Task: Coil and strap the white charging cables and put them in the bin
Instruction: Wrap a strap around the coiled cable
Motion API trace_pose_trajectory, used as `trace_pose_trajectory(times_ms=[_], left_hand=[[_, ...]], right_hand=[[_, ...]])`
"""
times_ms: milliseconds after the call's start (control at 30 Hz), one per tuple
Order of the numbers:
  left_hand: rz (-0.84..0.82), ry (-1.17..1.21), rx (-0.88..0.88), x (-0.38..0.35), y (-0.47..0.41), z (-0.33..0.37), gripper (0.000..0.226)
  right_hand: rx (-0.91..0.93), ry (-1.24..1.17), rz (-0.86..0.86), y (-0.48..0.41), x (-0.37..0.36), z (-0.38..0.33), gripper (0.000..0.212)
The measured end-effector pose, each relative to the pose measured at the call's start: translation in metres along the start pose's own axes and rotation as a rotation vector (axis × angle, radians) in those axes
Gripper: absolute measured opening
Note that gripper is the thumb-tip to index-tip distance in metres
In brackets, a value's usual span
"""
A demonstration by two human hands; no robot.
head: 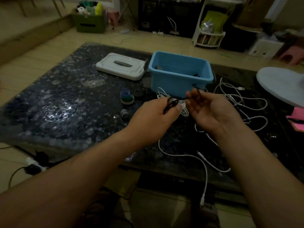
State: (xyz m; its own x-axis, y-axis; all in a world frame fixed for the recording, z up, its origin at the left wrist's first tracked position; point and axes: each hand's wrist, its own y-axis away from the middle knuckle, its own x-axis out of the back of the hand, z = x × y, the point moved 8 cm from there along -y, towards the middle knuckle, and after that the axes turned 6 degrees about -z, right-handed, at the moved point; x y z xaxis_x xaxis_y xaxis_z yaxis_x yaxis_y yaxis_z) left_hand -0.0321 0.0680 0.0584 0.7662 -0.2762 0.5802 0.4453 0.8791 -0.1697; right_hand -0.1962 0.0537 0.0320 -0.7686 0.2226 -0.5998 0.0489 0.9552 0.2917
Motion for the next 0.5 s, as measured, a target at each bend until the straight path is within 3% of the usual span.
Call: trace_pose_trajectory(times_ms=[33,133,200,267,400,500], left_hand=[[0.005,0.006,-0.001,0.003,0.001,-0.003,0.038],[-0.042,-0.024,0.013,0.008,0.002,-0.009,0.030],[-0.061,-0.006,0.001,0.012,0.002,-0.007,0.028],[-0.015,0.167,0.026,0.020,0.002,-0.006,0.030],[0.159,0.702,0.244,0.033,0.002,-0.028,0.034],[0.194,0.817,0.306,0.032,-0.001,-0.042,0.031]], right_hand=[[0.048,0.124,0.007,-0.003,0.000,-0.002,0.014],[0.246,0.733,-0.125,-0.002,-0.024,-0.004,0.035],[0.390,1.177,-0.250,0.008,-0.049,0.006,0.031],[0.524,1.430,-0.273,0.013,-0.059,0.016,0.022],[0.635,1.467,-0.146,0.013,-0.057,0.012,0.014],[0.584,1.346,-0.127,0.019,-0.060,0.014,0.016]])
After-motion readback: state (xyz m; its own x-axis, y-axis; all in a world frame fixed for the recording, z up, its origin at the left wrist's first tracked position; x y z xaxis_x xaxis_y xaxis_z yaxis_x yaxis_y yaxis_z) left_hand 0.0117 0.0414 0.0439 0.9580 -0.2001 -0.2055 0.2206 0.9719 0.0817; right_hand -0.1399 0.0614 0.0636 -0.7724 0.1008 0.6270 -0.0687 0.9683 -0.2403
